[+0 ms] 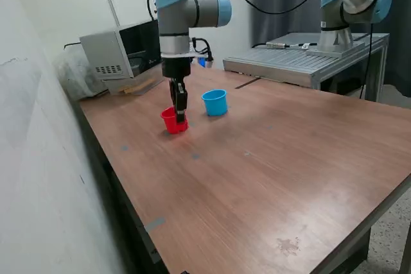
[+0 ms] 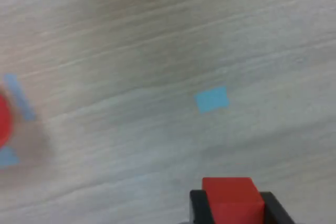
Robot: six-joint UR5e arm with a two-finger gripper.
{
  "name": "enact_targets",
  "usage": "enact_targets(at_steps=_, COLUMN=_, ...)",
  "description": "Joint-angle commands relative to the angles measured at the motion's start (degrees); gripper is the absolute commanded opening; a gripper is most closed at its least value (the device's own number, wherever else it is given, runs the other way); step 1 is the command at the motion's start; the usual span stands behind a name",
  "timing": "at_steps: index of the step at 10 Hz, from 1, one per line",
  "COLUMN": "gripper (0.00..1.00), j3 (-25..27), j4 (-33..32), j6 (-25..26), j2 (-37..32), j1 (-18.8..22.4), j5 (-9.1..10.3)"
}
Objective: Place red objects in the red bin, and blue objects in the blue bin.
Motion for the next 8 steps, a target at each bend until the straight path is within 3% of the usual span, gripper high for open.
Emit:
enact_targets(at_steps=1, gripper=0.00, j3=3.62, j4=2.62, j6=-0.44, j2=-5.41, j1=-2.51, j5=-1.57)
enact_targets(at_steps=3, gripper=0.00, j3=6.43, j4=3.85, j6=-0.62, j2=-7.09, j1=-6.47, j5=-3.59)
enact_targets(at_steps=6, gripper=0.00, j3=7.85, j4=3.94, j6=-2.98, j2=-7.27, j1=-11.92, j5=-3.69)
enact_targets(at_steps=8, gripper=0.00, j3=9.52, j4=3.50, j6=-4.39, j2=-6.58, j1=-12.55, j5=-3.34)
